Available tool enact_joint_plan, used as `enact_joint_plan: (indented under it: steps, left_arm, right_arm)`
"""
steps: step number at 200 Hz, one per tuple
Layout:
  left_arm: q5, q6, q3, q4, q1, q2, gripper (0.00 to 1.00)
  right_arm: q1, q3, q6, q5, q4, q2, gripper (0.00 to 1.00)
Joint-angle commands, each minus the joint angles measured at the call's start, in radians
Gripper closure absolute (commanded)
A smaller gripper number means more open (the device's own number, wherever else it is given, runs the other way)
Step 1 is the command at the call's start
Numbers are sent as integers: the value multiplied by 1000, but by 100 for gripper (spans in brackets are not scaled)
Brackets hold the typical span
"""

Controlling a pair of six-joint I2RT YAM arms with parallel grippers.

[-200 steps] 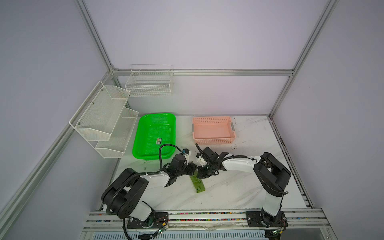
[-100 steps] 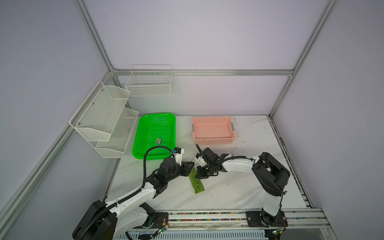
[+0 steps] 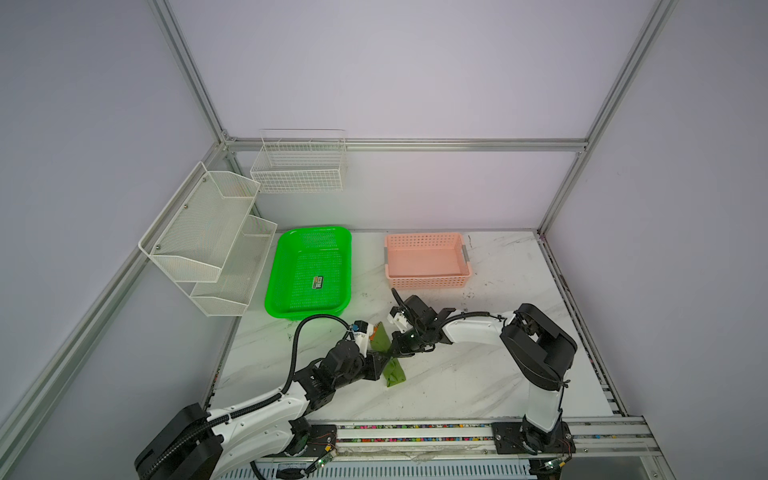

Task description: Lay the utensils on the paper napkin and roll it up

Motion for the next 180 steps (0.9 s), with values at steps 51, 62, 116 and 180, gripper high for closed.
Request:
enact_joint_plan:
  steps: [51, 62, 116, 180]
  left_arm:
    - [-82, -50, -4, 119, -118, 155, 85]
    - [-89, -50, 4, 121, -131, 179, 85]
    - [-92, -59, 38, 127, -171, 316, 85]
    - [-88, -79, 37, 125, -181, 373, 87]
  right_arm:
    - [-1, -46, 19, 47, -48, 56, 100]
    - [-4, -46, 20, 43, -49, 53, 100]
    - [-14, -54, 21, 34, -44, 38, 100]
    - [-22, -47, 18, 17, -45, 5, 100]
